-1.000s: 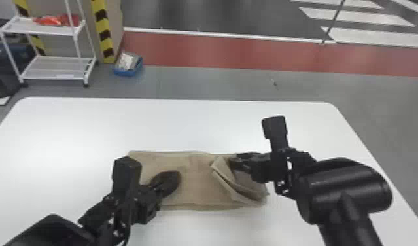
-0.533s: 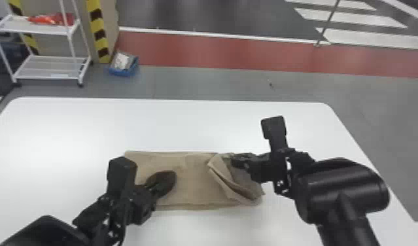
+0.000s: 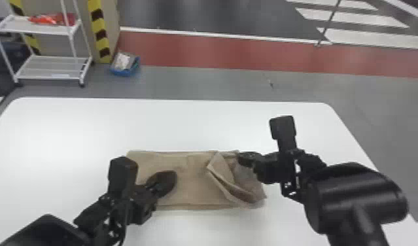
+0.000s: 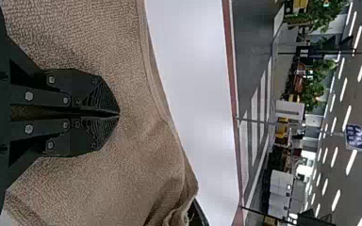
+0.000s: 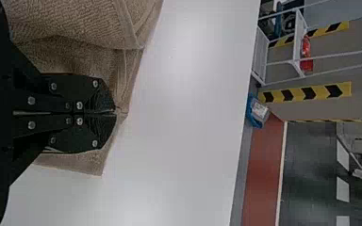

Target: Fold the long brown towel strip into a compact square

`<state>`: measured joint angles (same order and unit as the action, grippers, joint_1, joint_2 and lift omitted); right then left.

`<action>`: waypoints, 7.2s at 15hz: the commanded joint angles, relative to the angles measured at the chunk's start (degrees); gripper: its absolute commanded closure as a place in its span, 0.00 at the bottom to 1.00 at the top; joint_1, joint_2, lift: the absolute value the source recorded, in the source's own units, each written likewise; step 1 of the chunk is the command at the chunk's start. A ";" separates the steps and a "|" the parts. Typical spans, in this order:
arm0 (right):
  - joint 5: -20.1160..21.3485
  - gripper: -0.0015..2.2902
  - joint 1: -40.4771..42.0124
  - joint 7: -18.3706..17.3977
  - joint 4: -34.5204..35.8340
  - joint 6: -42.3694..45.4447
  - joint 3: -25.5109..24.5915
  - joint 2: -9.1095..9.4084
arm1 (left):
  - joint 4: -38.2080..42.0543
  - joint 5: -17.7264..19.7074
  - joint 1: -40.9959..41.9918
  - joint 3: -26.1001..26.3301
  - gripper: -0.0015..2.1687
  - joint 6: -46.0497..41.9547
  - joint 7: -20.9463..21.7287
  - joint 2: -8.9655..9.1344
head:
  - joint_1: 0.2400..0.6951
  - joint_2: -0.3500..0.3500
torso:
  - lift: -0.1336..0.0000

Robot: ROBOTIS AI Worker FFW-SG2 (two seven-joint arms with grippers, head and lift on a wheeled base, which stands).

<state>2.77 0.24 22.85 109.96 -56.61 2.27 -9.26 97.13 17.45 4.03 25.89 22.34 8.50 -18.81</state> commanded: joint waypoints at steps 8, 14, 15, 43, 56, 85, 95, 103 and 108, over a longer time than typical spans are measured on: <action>-0.84 0.58 2.66 -3.16 3.86 -0.66 -5.17 -2.61 | 0.08 -0.75 0.10 0.66 0.49 1.17 -0.51 0.35 | 1.00 0.16 | 0.07; -1.37 0.11 3.10 -3.51 -1.50 9.18 -4.91 -2.25 | 0.17 -0.83 0.19 1.10 0.49 1.17 -0.51 0.52 | 1.00 0.15 | 0.07; -1.98 0.00 4.16 -3.51 -0.09 9.36 -5.87 -2.25 | 0.17 -0.75 0.19 1.01 0.49 1.17 -0.51 0.44 | 1.00 0.15 | 0.07; -0.75 0.72 15.93 -3.60 16.52 2.15 10.39 -0.94 | 1.22 -1.45 0.80 1.27 0.49 1.17 -0.24 0.00 | 1.00 0.43 | 0.07; -4.97 0.72 16.90 -10.45 15.46 7.25 -8.25 -1.11 | 4.82 -3.03 3.26 0.92 0.49 4.34 -0.51 -0.09 | 1.00 0.15 | 0.07; -18.86 0.10 13.03 -0.79 8.96 -1.19 -18.00 -0.67 | 5.18 -5.23 5.28 -2.42 0.56 -3.40 -0.86 -1.50 | 1.00 0.08 | 0.07; -16.92 0.13 6.35 -3.86 4.83 -9.62 -10.00 -0.58 | 5.26 -4.00 5.02 -2.95 0.61 -2.52 -0.59 -1.58 | 1.00 0.20 | 0.07; -17.10 0.39 2.66 -2.90 1.31 -10.68 -8.07 -0.58 | 3.86 -3.91 3.09 -2.24 0.61 -1.81 -0.24 -1.06 | 1.00 0.25 | 0.07; -20.44 0.45 4.07 -1.58 5.88 -9.10 -9.92 -0.58 | 2.01 -3.91 0.89 -1.01 0.61 -0.06 -0.07 0.17 | 1.00 0.26 | 0.07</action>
<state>-16.01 3.69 21.25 113.71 -66.17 -6.80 -9.85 99.77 13.53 5.54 24.53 21.29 8.33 -19.24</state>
